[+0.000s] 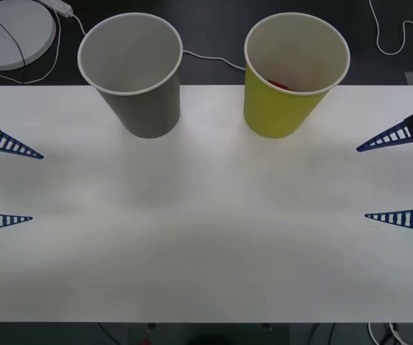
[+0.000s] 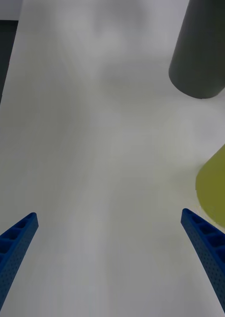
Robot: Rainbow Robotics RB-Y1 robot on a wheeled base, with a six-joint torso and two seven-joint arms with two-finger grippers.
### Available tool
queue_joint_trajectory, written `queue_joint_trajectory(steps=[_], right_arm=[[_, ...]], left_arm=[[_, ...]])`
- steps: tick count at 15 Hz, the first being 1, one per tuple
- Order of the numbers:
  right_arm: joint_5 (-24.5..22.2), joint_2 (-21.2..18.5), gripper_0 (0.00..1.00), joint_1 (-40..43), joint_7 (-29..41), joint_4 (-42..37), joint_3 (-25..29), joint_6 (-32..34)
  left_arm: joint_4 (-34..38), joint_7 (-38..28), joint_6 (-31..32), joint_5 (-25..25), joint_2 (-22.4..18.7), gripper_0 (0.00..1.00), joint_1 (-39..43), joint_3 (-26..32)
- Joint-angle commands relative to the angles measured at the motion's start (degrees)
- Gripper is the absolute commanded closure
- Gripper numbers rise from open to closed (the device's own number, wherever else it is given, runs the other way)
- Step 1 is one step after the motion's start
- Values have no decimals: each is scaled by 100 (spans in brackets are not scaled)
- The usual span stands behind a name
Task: Put the can into the green bin and the plastic bottle into the gray bin
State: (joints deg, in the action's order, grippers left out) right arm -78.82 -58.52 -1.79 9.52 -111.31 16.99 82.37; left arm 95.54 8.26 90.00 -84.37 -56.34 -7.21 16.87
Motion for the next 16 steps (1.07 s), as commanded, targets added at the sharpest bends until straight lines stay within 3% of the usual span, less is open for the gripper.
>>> queue_joint_trajectory(steps=[1,4,7,16], right_arm=[[-248,201,0,434,-46,-304,288,-1],[-521,499,0,803,-81,-559,516,-10],[-512,693,0,996,-196,-559,595,-1],[-767,693,0,856,-319,-559,595,16]], left_arm=[[0,0,0,0,0,0,0,0],[0,0,0,0,0,0,0,0],[0,0,0,0,0,0,0,0],[0,0,0,0,0,0,0,0]])
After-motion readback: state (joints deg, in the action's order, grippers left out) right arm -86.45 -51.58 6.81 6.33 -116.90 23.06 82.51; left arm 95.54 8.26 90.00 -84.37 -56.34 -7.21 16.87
